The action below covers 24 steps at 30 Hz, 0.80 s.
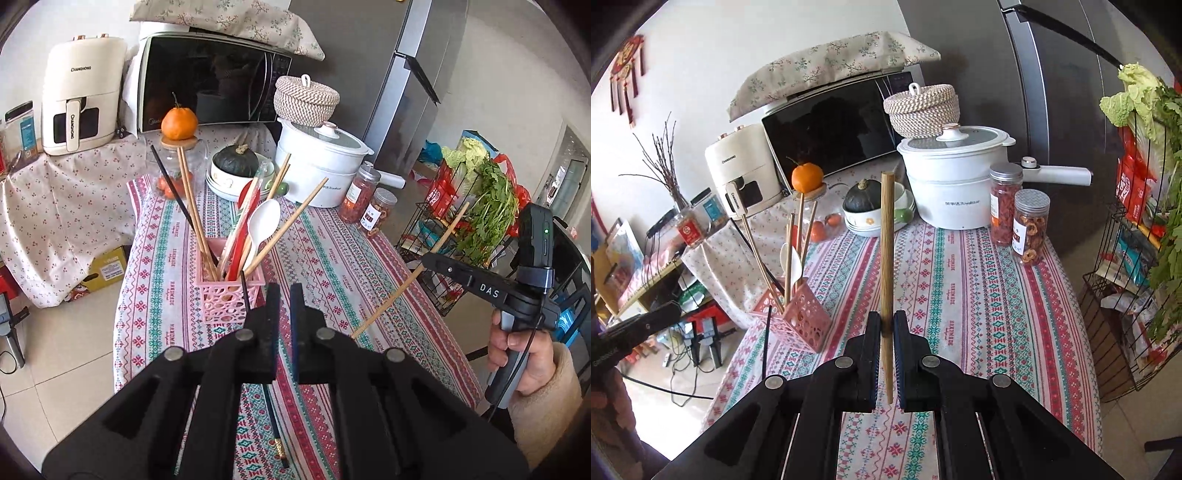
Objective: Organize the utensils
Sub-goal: 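Lift both grippers' chopsticks and carry them over the pink holder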
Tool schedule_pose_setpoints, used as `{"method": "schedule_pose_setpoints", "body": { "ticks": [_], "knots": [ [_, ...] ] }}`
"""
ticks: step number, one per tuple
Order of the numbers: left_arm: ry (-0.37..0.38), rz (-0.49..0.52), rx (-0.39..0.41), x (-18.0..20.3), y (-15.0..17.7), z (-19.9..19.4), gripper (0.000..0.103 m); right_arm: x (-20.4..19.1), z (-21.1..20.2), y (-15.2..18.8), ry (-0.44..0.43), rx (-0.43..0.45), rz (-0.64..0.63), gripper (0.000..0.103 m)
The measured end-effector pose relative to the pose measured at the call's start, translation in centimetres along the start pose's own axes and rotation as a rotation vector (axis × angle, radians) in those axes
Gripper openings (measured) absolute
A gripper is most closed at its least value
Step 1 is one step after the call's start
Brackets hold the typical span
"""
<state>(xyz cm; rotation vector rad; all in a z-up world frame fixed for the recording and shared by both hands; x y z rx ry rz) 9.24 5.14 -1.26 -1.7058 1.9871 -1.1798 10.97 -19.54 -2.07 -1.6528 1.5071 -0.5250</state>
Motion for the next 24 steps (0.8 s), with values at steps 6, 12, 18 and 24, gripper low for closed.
{"method": "schedule_pose_setpoints", "body": {
  "ticks": [6,12,18,24],
  "knots": [
    [0.003,-0.100,-0.174,-2.0,2.2,4.7,0.052,0.4,0.4,0.2,-0.004,-0.020,0.004,0.007],
    [-0.035,-0.109,-0.264,-2.6,3.5,8.2,0.050,0.4,0.5,0.5,-0.009,-0.034,0.004,0.007],
    [-0.040,-0.106,-0.297,-2.3,4.0,8.7,0.006,0.5,0.6,0.7,-0.011,-0.044,0.002,0.007],
    [-0.001,-0.044,-0.156,-0.2,2.1,4.0,0.006,0.4,-0.9,-0.1,-0.030,0.005,0.008,0.007]
  ]
}}
Point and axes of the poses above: each gripper's, at about its wrist camera, not at the fingertips, and z roughly the way its jaws point, x to its right, y to its underside, the point moved 2 cm from there along z, roughly the way its jaws point, and after that the axes turned 2 degrees about -z, right-handed, at the moved point
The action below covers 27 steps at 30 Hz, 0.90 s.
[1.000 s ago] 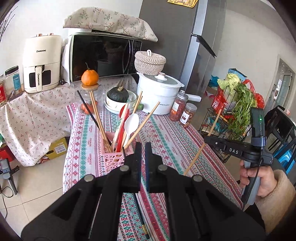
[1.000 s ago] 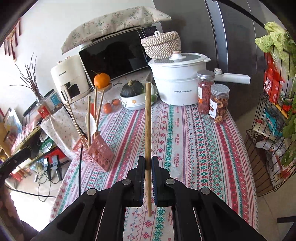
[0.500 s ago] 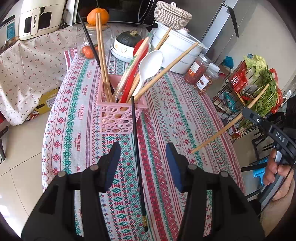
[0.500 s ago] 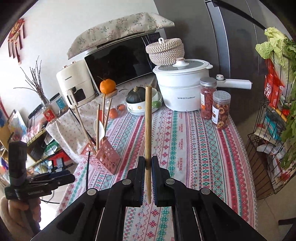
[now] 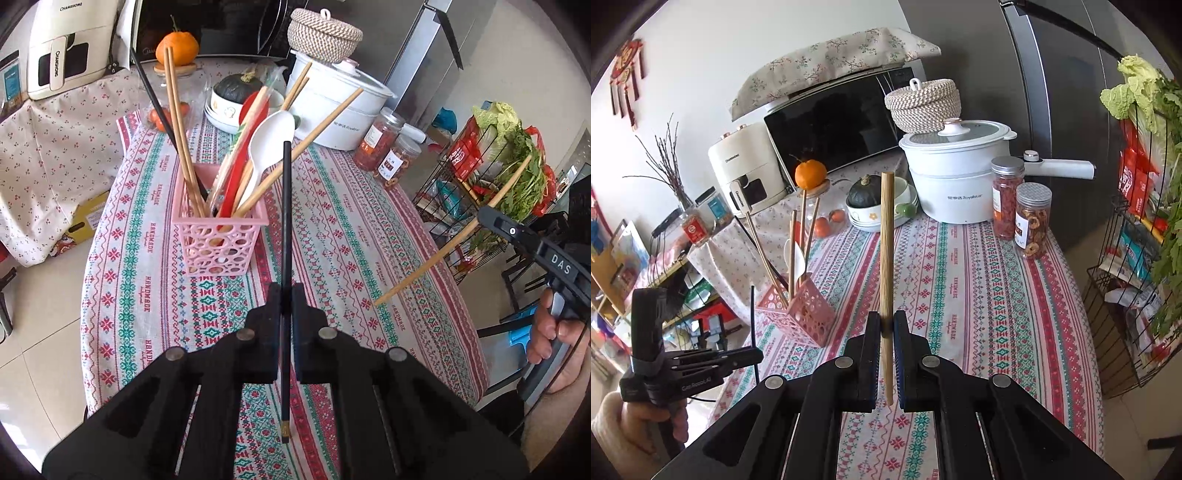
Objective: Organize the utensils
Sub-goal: 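Lift both grippers' chopsticks and carry them over the pink holder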
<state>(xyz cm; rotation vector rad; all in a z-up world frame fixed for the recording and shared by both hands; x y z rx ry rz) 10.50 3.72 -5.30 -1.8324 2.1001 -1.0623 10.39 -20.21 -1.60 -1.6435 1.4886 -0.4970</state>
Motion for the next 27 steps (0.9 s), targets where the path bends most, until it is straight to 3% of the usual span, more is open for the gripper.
{"method": "schedule_pose_setpoints", "body": {
  "ticks": [5,9,15,18,23,27],
  "knots": [
    [0.024,0.000,0.213,0.6,-2.6,-6.0,0.006,-0.4,-1.5,-0.9,-0.020,0.051,0.008,0.007],
    [-0.009,-0.017,0.389,0.2,-5.2,-9.6,0.006,-0.9,-2.0,-1.6,-0.031,0.077,0.013,0.007],
    [-0.035,-0.046,0.513,-0.9,-7.4,-10.6,0.006,-1.6,-1.4,-1.9,-0.045,0.073,0.017,0.007],
    [-0.079,-0.026,0.516,-1.3,-7.7,-9.3,0.006,-1.8,-0.9,-1.8,-0.047,0.061,0.014,0.007],
    [-0.123,-0.056,0.396,-3.1,-8.1,-5.9,0.006,-1.8,-0.3,-1.7,-0.042,0.049,0.016,0.007],
    [-0.160,-0.067,0.359,-3.9,-8.4,-4.9,0.006,-1.6,0.1,-1.7,-0.041,0.039,0.025,0.007]
  ]
}}
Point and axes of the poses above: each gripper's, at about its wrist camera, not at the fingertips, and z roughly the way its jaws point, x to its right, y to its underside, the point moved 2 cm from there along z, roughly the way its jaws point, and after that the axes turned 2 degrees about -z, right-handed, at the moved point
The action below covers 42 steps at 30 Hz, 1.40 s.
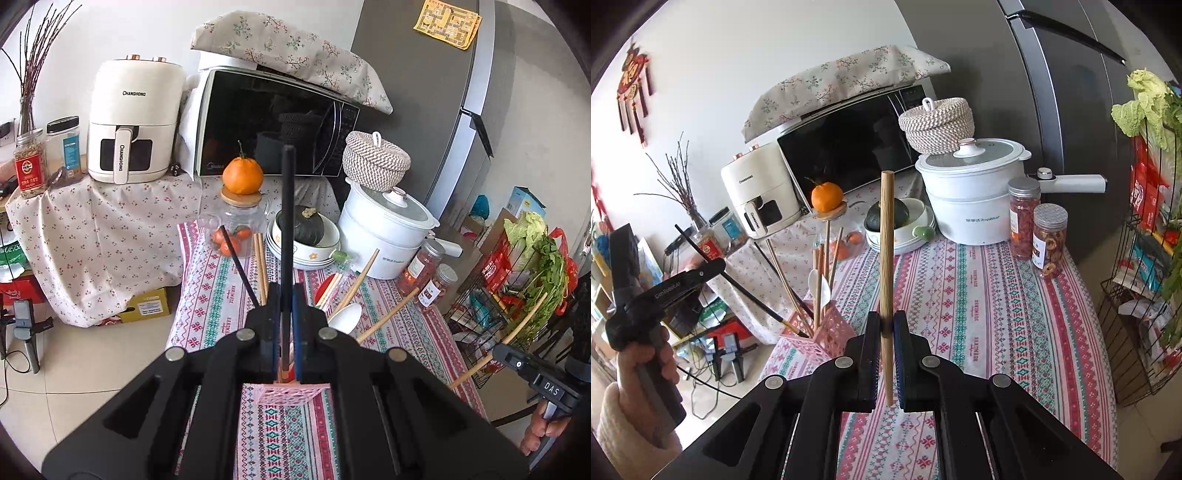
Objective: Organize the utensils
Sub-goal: 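Lift both grippers' chopsticks and carry them over the pink holder, then lower the chopsticks into the pink holder and open both grippers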
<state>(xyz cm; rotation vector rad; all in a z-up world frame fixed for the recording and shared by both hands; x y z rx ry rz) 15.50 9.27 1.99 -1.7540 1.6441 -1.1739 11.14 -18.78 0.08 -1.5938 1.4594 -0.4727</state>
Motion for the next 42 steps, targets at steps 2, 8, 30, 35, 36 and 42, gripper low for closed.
{"method": "schedule_pose_setpoints", "body": {
  "ticks": [2,8,30,35,36,42],
  "knots": [
    [-0.012,0.026,-0.017,0.3,-0.1,0.5,0.006,0.0,0.2,0.1,0.000,-0.005,0.003,0.007],
    [-0.048,0.088,-0.090,1.0,0.5,3.1,0.006,0.0,0.6,0.2,0.006,-0.016,0.009,0.007],
    [-0.019,0.046,-0.161,-2.7,3.3,0.7,0.089,-6.0,-1.4,-2.4,-0.077,0.074,-0.067,0.007],
    [-0.051,-0.001,-0.230,-5.6,5.1,-0.1,0.092,-8.8,-1.0,-3.7,-0.104,0.105,-0.087,0.007],
    [-0.054,-0.005,-0.236,-6.0,5.4,-0.3,0.092,-9.4,-0.7,-3.9,-0.104,0.114,-0.093,0.007],
    [-0.054,-0.001,-0.250,-7.6,6.6,-1.7,0.092,-11.8,2.7,-4.6,-0.091,0.141,-0.082,0.007]
  ]
}}
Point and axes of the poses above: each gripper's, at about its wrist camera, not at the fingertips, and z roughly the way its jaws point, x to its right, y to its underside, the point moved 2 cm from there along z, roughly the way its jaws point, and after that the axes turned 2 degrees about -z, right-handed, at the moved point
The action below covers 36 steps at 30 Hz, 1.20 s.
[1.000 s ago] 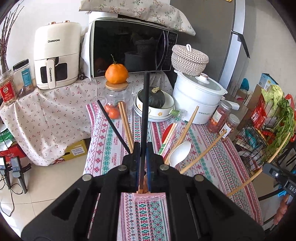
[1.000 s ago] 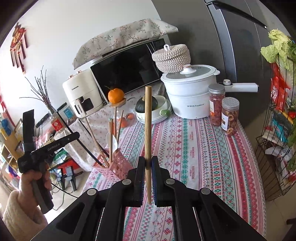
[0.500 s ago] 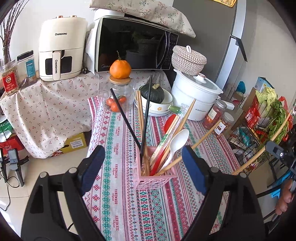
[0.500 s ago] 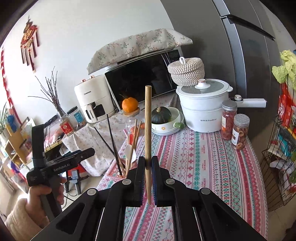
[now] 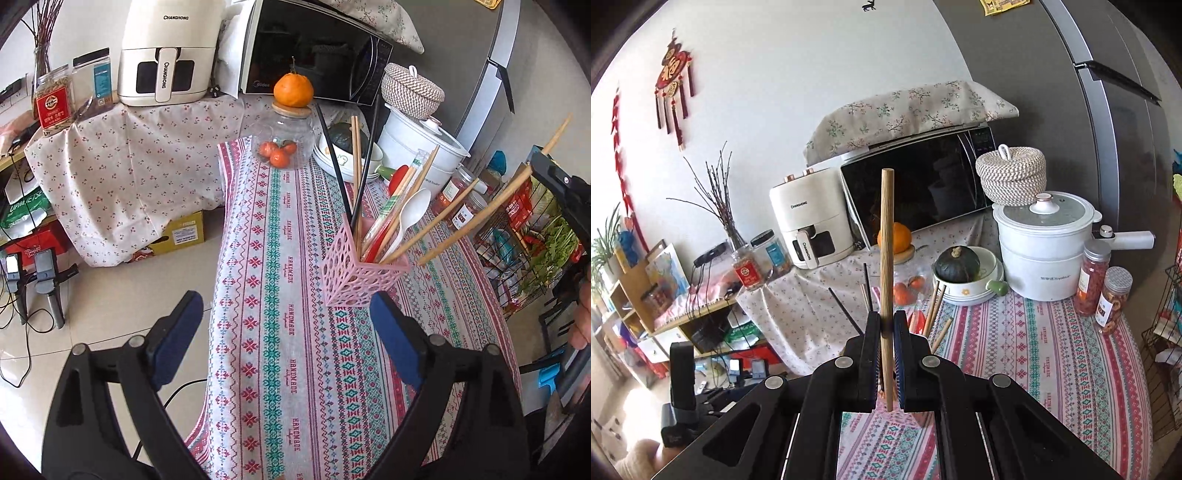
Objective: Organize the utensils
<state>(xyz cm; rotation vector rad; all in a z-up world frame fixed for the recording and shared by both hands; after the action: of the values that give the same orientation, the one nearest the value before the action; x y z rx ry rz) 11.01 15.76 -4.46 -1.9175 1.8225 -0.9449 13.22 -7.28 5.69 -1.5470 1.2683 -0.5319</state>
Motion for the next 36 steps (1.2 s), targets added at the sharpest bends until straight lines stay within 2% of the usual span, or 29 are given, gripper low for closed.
{"method": "schedule_pose_setpoints", "body": {
  "ticks": [3,9,17,18,19,20,22,24,27,28,29,31,36],
  "knots": [
    [0.011,0.008,-0.022,-0.4,0.6,0.1,0.092,-0.7,2.4,0.1,0.014,0.004,-0.012,0.007],
    [0.024,0.016,-0.031,-0.9,0.9,-0.1,0.092,-1.1,7.1,1.6,0.051,-0.061,-0.003,0.007],
    [0.038,0.032,-0.032,-0.4,0.9,-0.1,0.092,-0.5,10.3,3.5,0.069,-0.133,0.026,0.010],
    [0.031,0.036,-0.032,-0.2,1.0,-0.1,0.092,-0.4,10.2,3.5,0.075,-0.132,0.030,0.013],
    [0.017,0.040,-0.033,-0.1,1.0,0.0,0.092,-0.3,10.0,3.4,0.077,-0.126,0.032,0.026],
    [0.004,0.046,-0.034,0.1,1.1,0.1,0.092,-0.1,9.4,3.2,0.075,-0.114,0.035,0.044],
    [-0.013,0.062,-0.036,0.6,1.3,0.2,0.092,0.3,7.9,2.6,0.062,-0.075,0.038,0.059],
    [-0.021,0.074,-0.037,1.3,1.5,0.3,0.092,0.7,6.4,1.9,0.069,-0.057,0.027,0.062],
    [-0.036,0.094,-0.038,2.5,1.8,0.3,0.092,1.7,3.8,1.4,0.096,-0.040,0.025,0.080],
    [-0.047,0.104,-0.039,3.0,1.9,0.3,0.093,2.1,2.9,1.3,0.108,-0.034,0.028,0.089],
    [-0.059,0.118,-0.037,3.5,2.1,0.2,0.095,2.4,2.0,1.4,0.123,-0.032,0.030,0.095],
    [-0.069,0.159,-0.023,4.8,2.4,0.0,0.101,3.2,0.4,1.6,0.155,-0.049,0.027,0.103],
    [-0.095,0.238,0.011,7.8,3.5,-0.4,0.102,4.6,-3.3,3.3,0.203,-0.080,-0.021,0.103]
  ]
}}
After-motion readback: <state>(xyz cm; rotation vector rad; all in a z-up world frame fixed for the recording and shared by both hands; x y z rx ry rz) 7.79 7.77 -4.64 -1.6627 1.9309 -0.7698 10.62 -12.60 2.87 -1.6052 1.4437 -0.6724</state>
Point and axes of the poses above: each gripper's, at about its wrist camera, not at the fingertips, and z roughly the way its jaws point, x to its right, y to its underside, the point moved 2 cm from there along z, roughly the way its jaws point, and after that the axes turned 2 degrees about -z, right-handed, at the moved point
